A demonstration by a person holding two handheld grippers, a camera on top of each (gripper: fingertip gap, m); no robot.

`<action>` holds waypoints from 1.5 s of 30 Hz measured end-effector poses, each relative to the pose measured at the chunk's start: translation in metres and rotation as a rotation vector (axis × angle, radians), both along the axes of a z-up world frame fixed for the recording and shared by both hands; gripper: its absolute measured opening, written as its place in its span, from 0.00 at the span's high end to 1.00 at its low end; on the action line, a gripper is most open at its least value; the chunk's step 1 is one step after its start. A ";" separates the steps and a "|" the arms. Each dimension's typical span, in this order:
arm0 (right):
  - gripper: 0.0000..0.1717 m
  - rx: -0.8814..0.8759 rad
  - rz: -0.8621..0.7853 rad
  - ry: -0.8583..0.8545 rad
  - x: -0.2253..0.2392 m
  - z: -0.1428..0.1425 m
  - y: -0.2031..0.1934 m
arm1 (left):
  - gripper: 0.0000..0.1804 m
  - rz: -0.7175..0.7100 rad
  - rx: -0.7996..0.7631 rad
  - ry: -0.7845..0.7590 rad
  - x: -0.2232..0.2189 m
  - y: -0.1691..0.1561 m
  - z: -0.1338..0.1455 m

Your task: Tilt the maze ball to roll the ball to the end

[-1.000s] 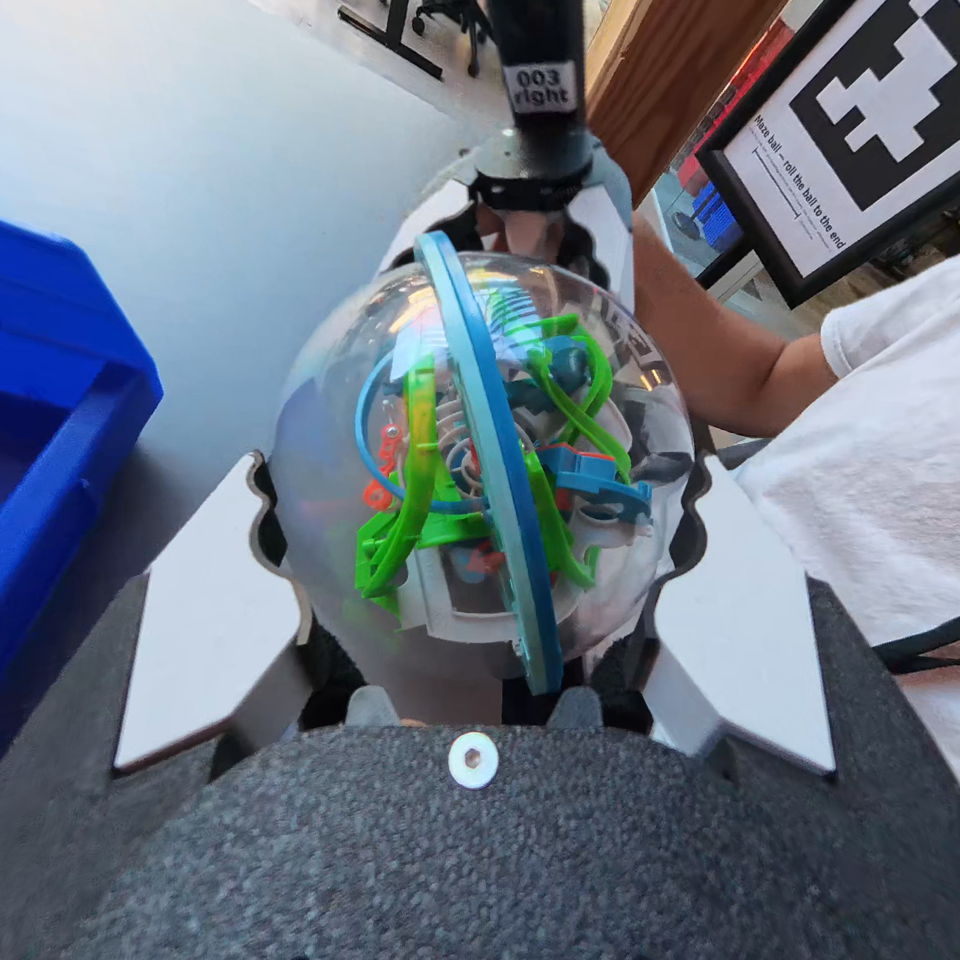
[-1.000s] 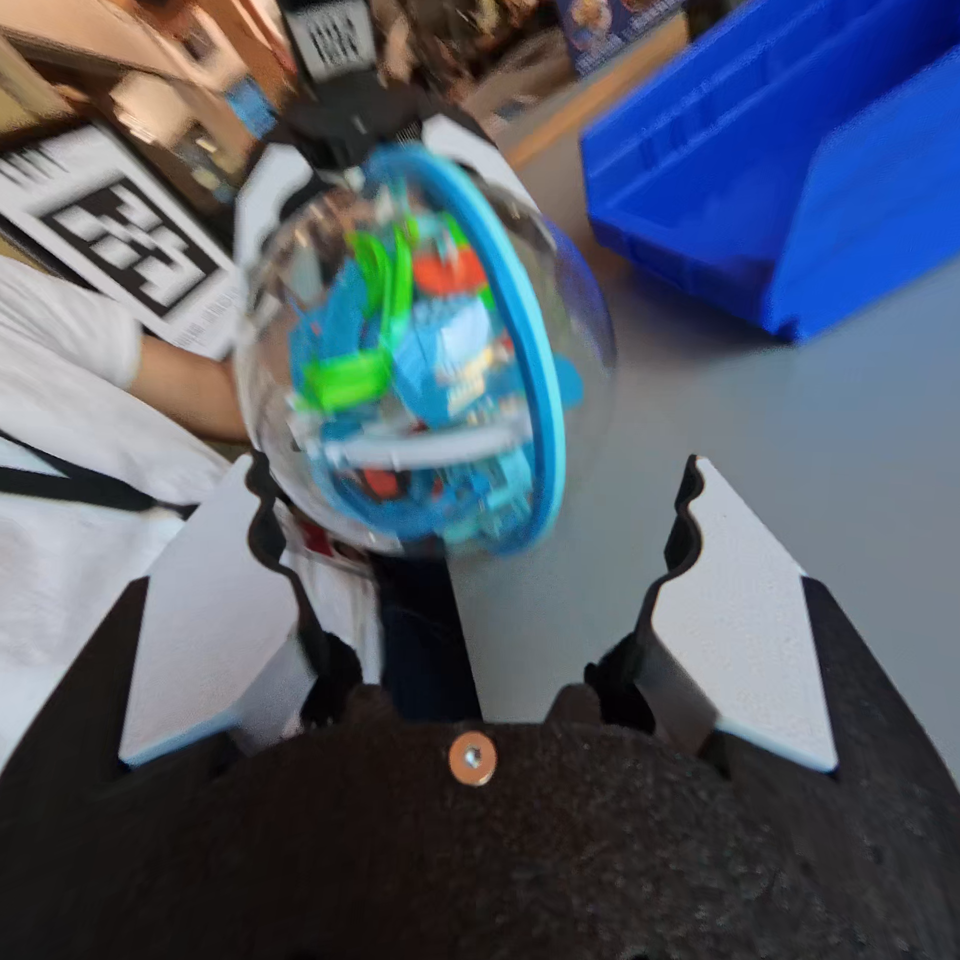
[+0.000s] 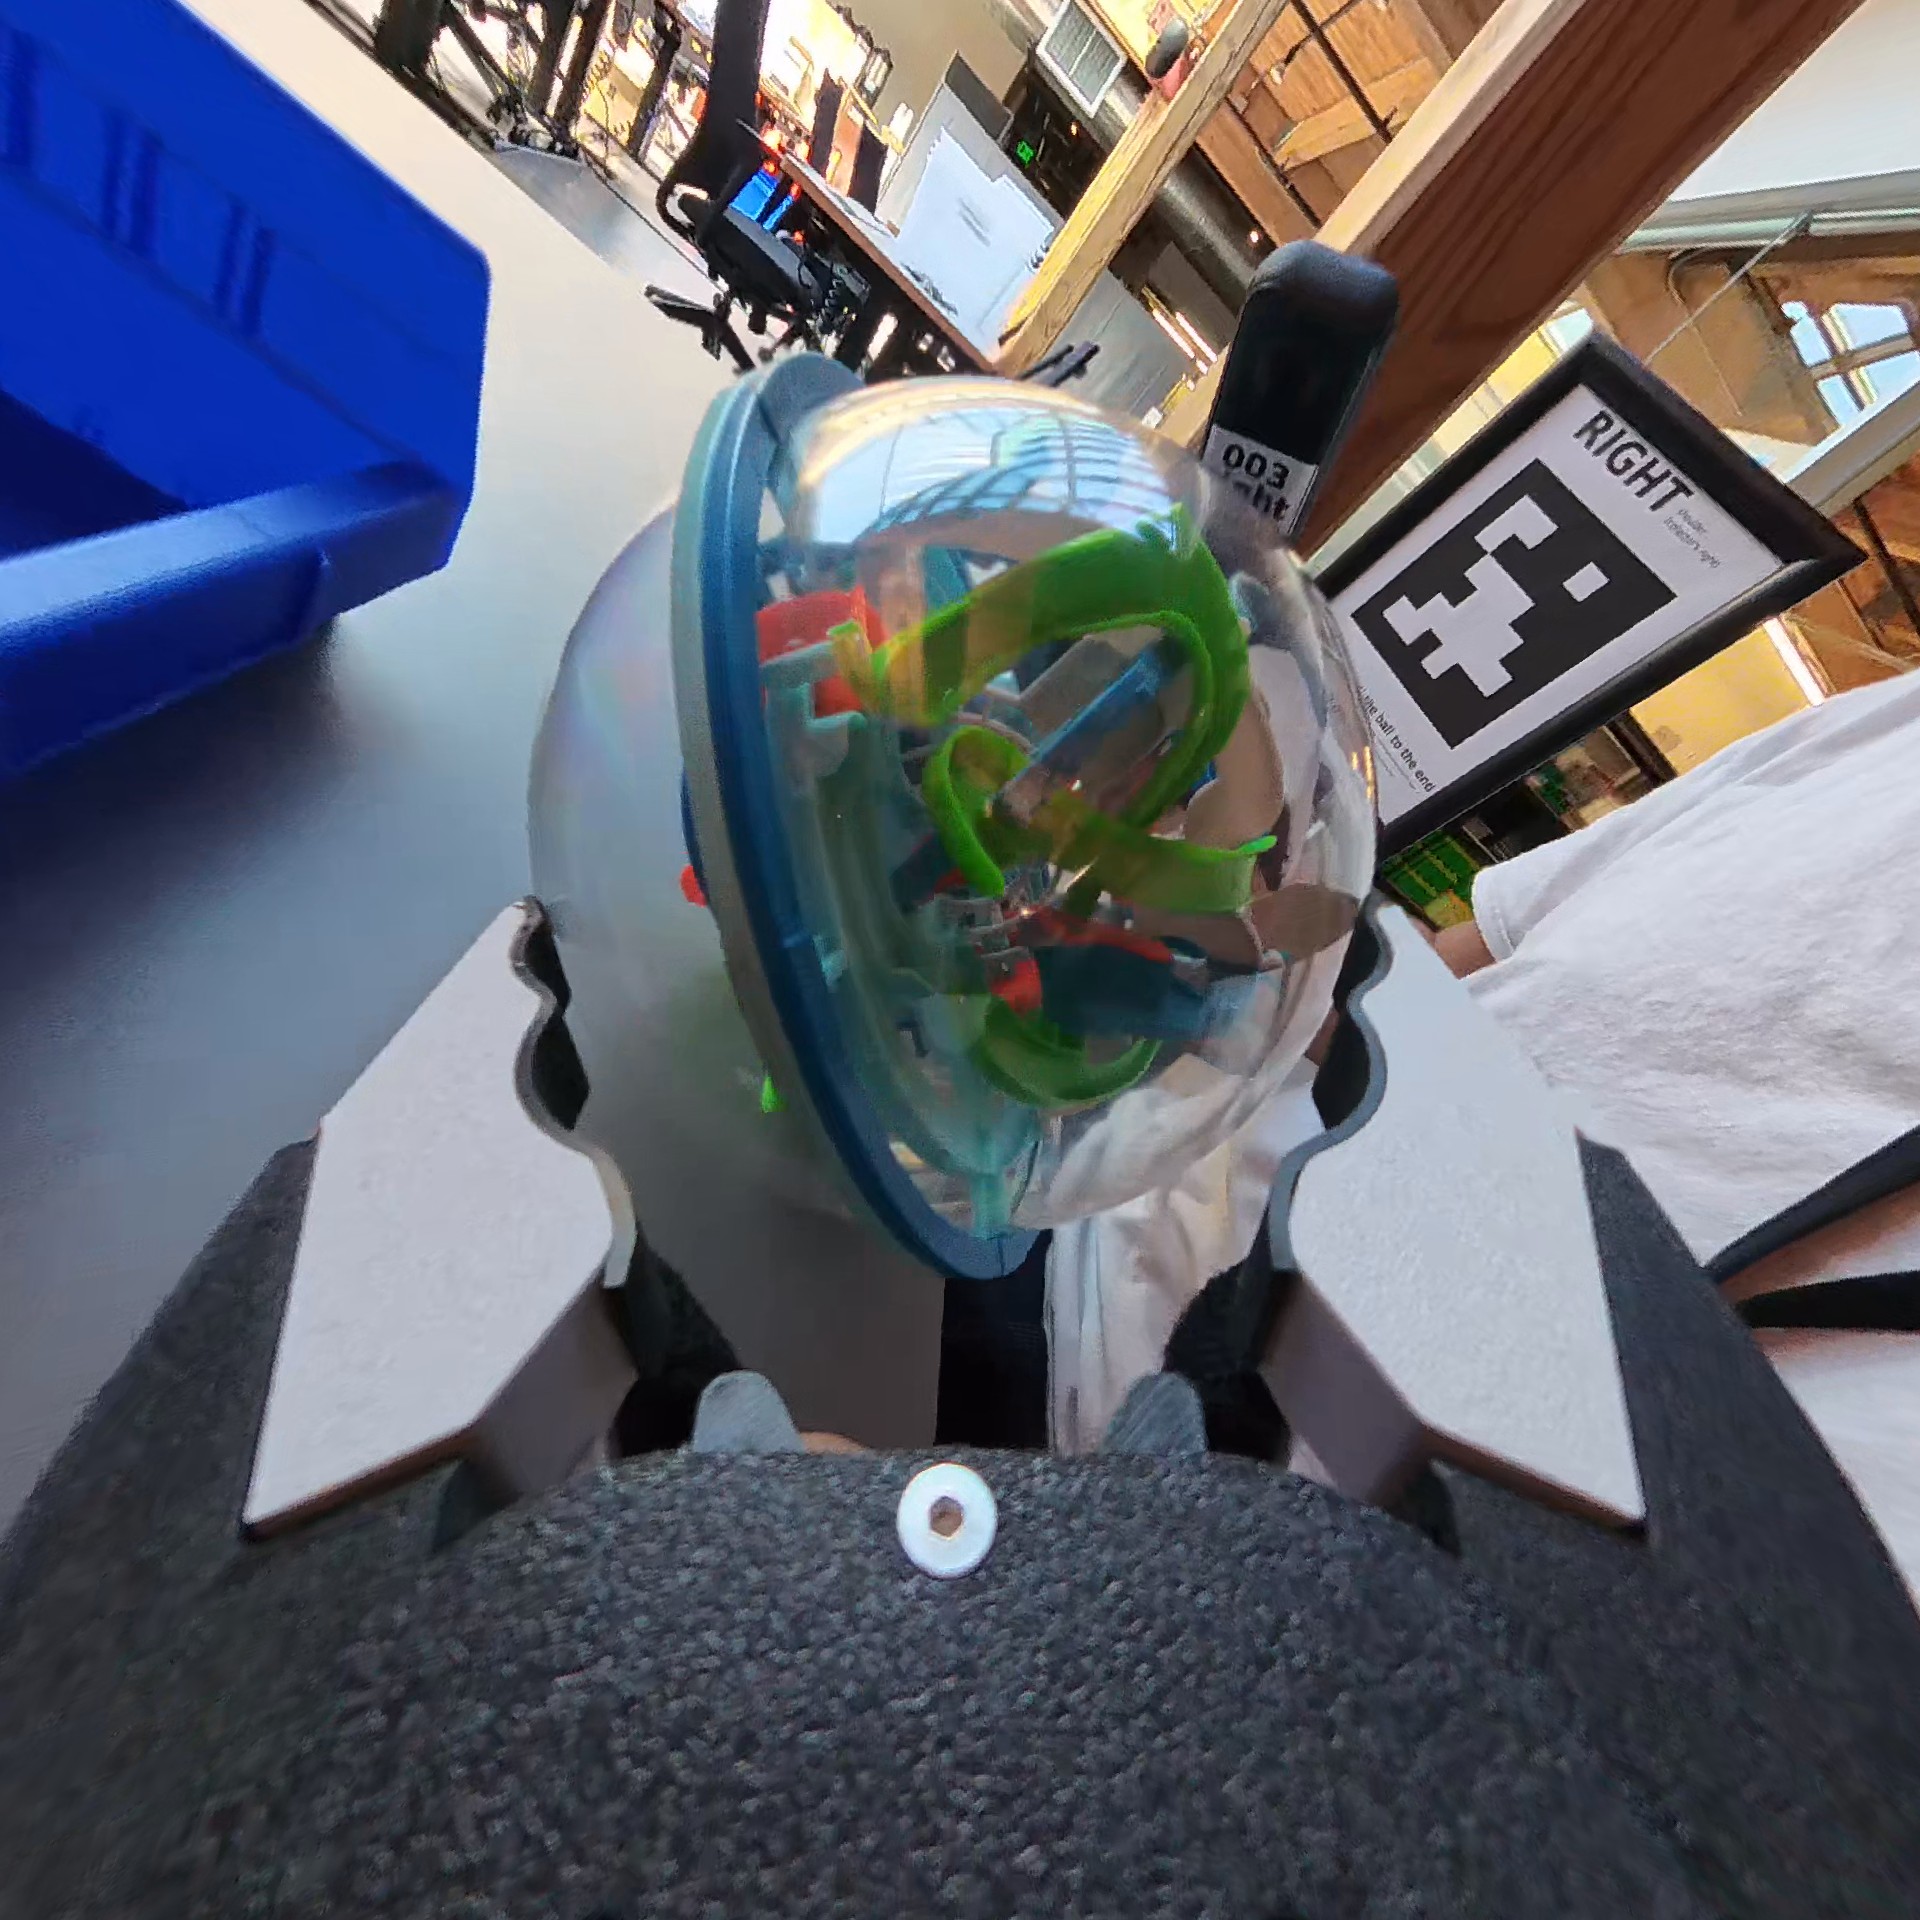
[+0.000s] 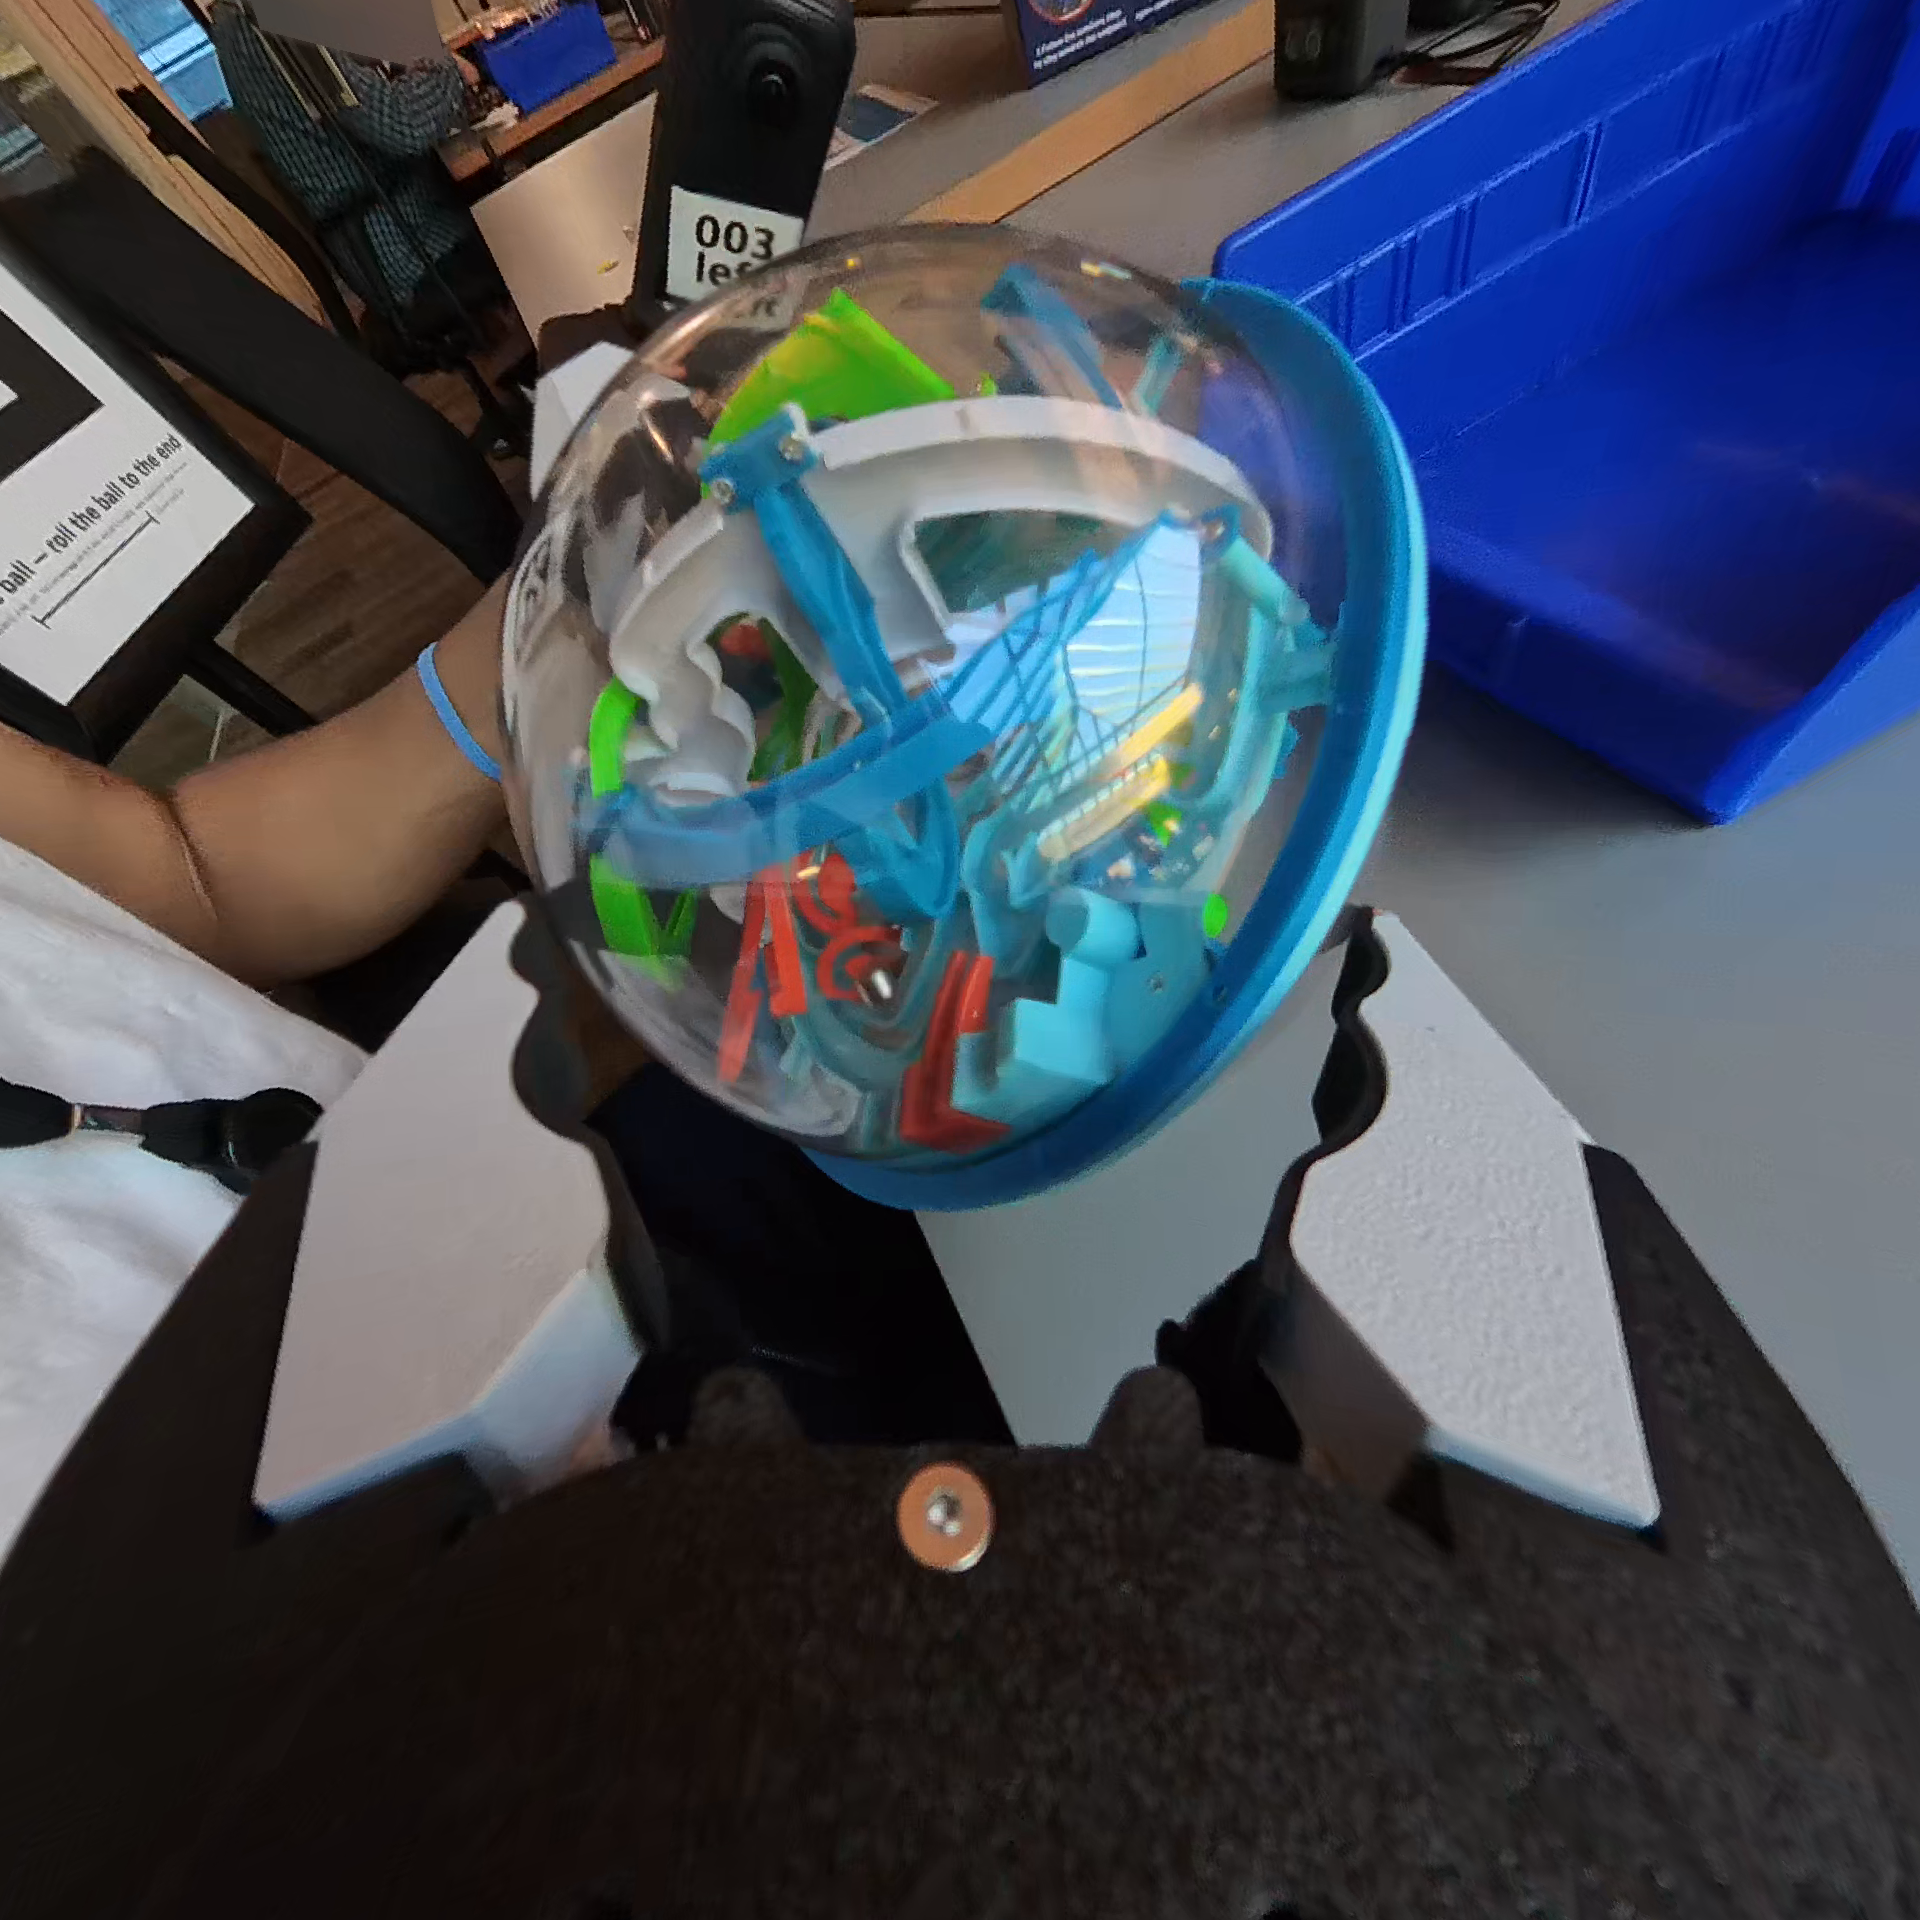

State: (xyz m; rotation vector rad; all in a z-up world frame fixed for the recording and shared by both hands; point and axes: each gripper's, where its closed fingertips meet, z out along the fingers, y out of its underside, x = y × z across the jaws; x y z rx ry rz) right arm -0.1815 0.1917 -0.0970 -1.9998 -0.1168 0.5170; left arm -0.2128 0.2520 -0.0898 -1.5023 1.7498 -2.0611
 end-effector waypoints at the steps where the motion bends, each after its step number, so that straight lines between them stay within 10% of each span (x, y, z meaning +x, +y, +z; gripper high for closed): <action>1: 0.15 -0.009 -0.012 -0.003 0.002 0.001 0.003 | 0.21 -0.001 0.002 0.008 0.002 0.000 -0.001; 18: 0.14 -0.021 -0.062 0.066 0.014 0.006 0.013 | 0.22 0.062 -0.124 0.025 0.013 0.005 -0.002; 30: 0.16 -0.022 -0.011 0.118 0.008 -0.016 0.008 | 0.22 0.053 0.175 -0.010 0.022 0.009 0.017; 35: 0.17 0.049 0.032 0.404 0.034 0.001 -0.003 | 0.26 0.092 0.212 -0.047 0.025 0.017 0.026; 45: 0.11 -0.009 0.266 0.523 0.030 0.011 0.034 | 0.20 0.171 0.031 0.121 -0.013 0.007 -0.032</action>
